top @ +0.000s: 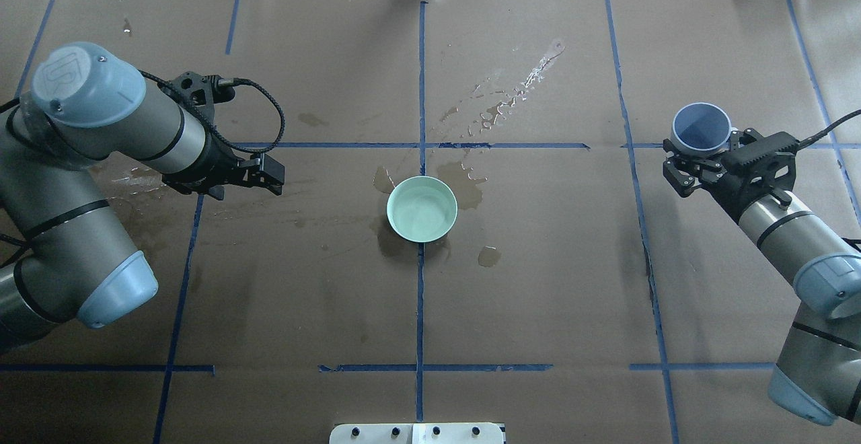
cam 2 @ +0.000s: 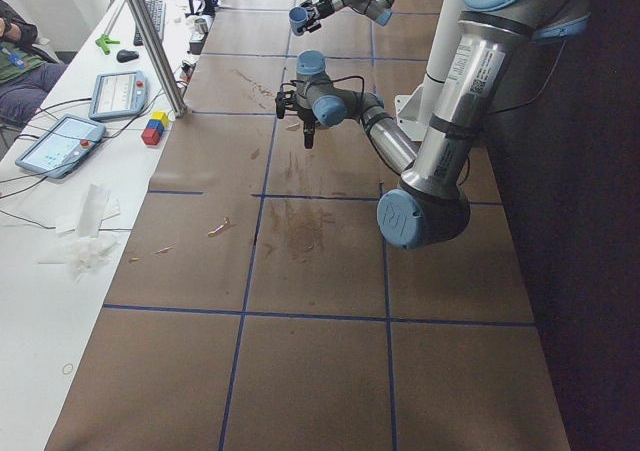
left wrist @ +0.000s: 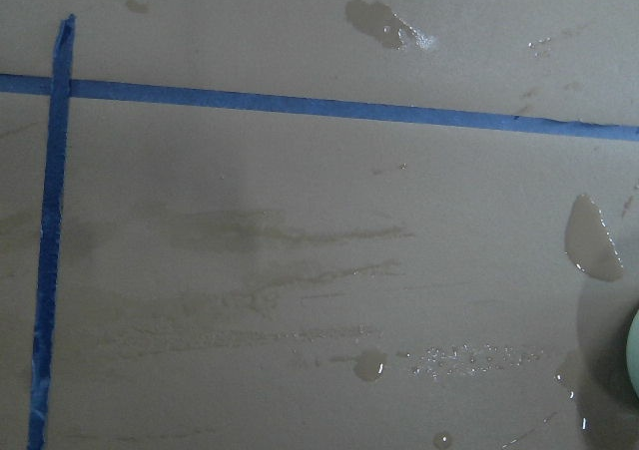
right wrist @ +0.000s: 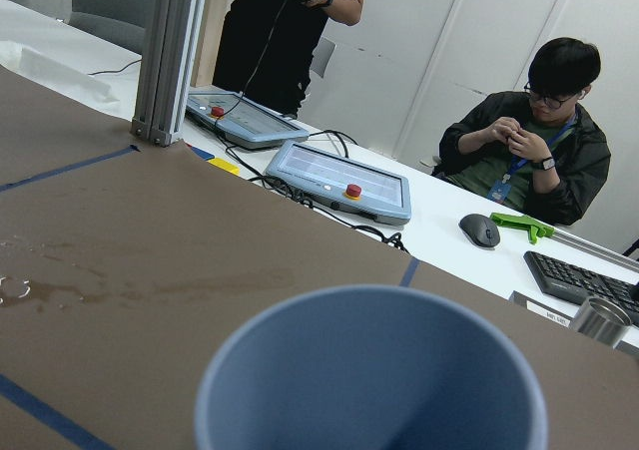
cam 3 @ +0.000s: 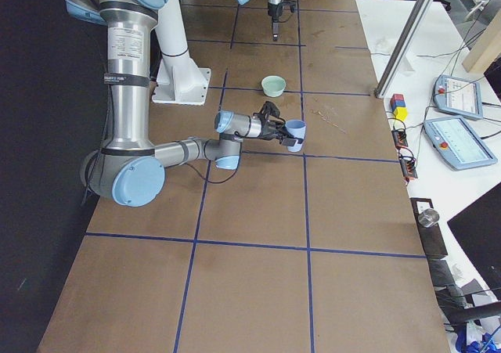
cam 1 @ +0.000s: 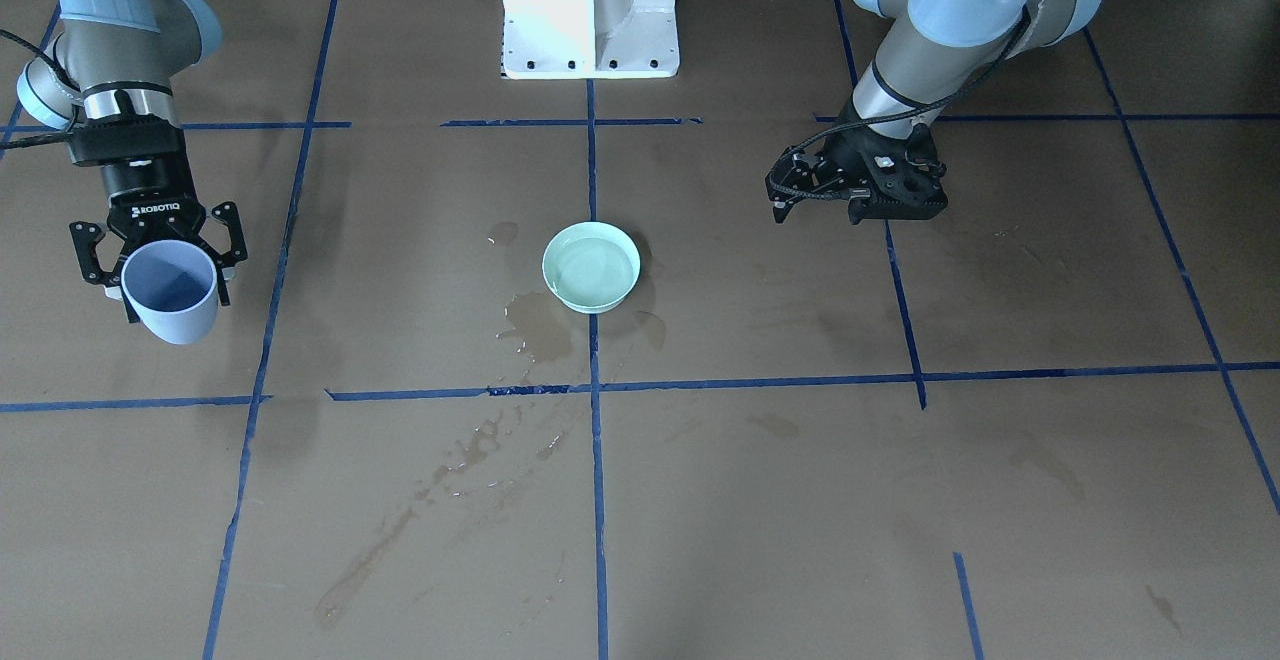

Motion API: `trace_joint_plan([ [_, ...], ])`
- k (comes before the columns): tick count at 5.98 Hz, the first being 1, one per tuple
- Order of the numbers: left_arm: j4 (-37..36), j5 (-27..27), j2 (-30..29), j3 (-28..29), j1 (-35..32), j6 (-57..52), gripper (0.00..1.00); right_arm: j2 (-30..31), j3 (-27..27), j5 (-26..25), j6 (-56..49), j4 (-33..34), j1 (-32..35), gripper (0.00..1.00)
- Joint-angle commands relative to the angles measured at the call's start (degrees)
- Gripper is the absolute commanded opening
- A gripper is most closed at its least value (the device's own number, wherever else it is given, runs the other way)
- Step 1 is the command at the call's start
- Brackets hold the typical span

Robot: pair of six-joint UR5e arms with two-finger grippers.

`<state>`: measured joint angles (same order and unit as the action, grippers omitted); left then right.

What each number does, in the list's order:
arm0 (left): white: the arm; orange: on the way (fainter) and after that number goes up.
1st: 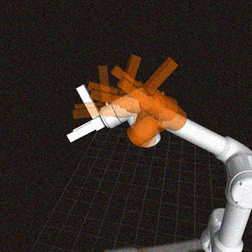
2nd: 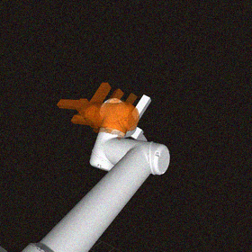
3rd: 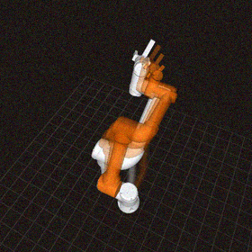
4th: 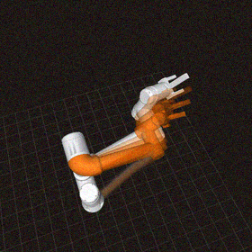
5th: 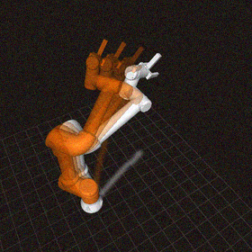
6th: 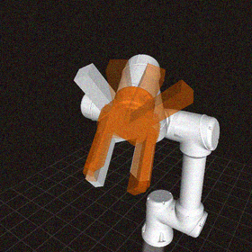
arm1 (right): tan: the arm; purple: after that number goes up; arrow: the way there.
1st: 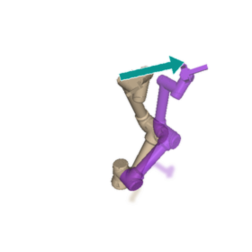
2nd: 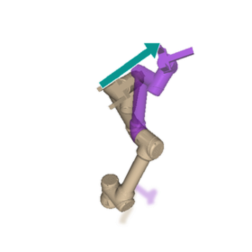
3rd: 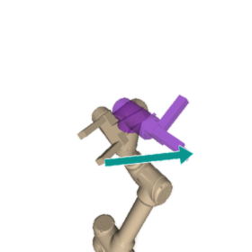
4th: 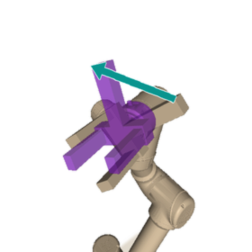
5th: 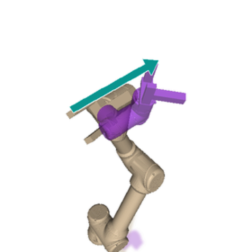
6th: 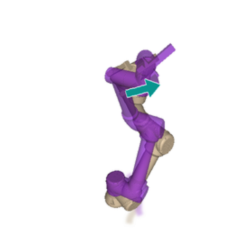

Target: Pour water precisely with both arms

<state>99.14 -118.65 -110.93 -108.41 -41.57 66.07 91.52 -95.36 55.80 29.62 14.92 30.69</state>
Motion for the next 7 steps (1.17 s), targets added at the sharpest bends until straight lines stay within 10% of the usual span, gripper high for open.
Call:
trace_joint_plan([
  [1,0.0,0.0,-0.2,0.0,0.1,0.0,1.0,-7.2,-0.9,-2.4,-1.1,10.1,-1.2,0.0],
  [7,0.0,-0.2,-0.5,0.5,0.1,0.0,1.0,-28.4,-5.0,-25.8,-1.2,58.4,-18.5,0.0],
])
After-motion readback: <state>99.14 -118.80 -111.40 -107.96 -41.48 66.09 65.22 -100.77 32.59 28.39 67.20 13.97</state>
